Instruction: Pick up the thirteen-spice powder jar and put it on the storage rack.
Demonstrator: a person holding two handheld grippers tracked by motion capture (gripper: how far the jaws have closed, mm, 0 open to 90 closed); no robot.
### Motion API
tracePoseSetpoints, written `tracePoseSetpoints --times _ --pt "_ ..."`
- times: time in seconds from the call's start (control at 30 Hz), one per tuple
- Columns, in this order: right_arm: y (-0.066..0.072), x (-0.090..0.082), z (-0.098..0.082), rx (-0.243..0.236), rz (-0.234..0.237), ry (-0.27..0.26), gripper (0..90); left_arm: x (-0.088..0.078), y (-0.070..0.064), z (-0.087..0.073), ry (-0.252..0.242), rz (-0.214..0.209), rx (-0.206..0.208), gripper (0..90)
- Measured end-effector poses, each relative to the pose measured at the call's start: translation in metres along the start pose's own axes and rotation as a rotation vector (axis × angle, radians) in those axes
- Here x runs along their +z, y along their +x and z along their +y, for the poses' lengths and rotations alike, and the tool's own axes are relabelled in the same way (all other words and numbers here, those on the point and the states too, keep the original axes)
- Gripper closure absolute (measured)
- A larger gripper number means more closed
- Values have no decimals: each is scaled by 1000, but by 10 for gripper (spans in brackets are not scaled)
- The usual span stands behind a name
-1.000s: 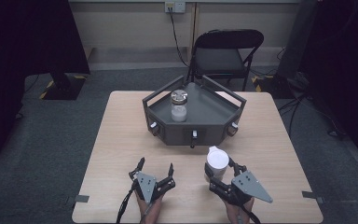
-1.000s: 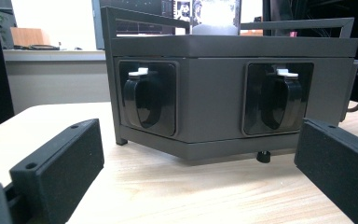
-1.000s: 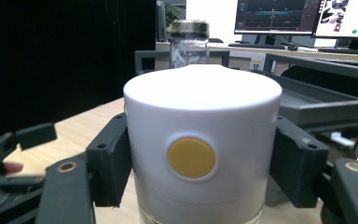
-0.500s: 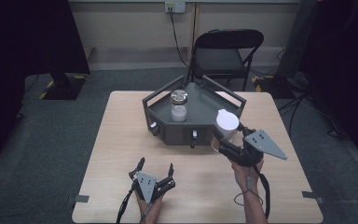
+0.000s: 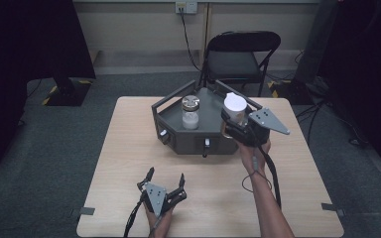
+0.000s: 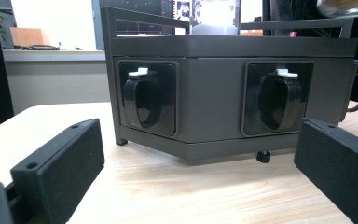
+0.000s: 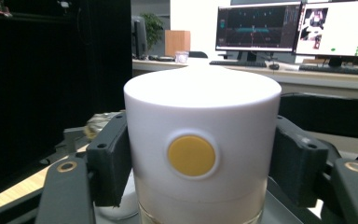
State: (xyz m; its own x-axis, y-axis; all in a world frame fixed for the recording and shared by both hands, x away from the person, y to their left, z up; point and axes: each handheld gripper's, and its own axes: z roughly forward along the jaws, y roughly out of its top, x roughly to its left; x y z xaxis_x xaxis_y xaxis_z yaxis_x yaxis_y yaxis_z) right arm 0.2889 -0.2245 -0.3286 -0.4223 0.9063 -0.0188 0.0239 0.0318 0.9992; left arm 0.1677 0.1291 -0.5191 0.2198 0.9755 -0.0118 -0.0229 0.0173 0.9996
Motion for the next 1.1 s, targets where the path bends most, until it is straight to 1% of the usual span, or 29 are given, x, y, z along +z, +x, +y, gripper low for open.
tracePoseSetpoints --times 0.1,0.17,0.27,0.37,0.43,0.5,0.53,0.57,0.67,0.8,0.9,1.1 --pt "-2 14 0 25 -9 7 298 0 0 0 0 0 1 9" --pt "0 22 -1 36 -20 5 298 0 0 0 0 0 1 9" --pt "5 33 -2 30 -48 19 298 0 0 0 0 0 2 9" --pt "5 42 -4 44 -58 23 298 0 0 0 0 0 1 9" --pt "7 48 -4 43 -72 33 297 0 0 0 0 0 1 9" --pt "8 53 -4 39 -80 46 297 0 0 0 0 0 1 9" --pt "8 55 -5 26 -83 52 297 0 0 0 0 0 1 9" --pt "9 57 -4 19 -88 59 297 0 0 0 0 0 1 9" --pt "10 60 -7 39 -88 62 297 0 0 0 0 1 1 10" --pt "13 63 -12 41 -97 71 297 0 0 0 0 1 1 10" --pt "14 64 -14 26 -96 81 296 0 0 0 0 1 1 10" --pt "13 64 -17 42 -99 77 297 0 0 0 0 2 1 10"
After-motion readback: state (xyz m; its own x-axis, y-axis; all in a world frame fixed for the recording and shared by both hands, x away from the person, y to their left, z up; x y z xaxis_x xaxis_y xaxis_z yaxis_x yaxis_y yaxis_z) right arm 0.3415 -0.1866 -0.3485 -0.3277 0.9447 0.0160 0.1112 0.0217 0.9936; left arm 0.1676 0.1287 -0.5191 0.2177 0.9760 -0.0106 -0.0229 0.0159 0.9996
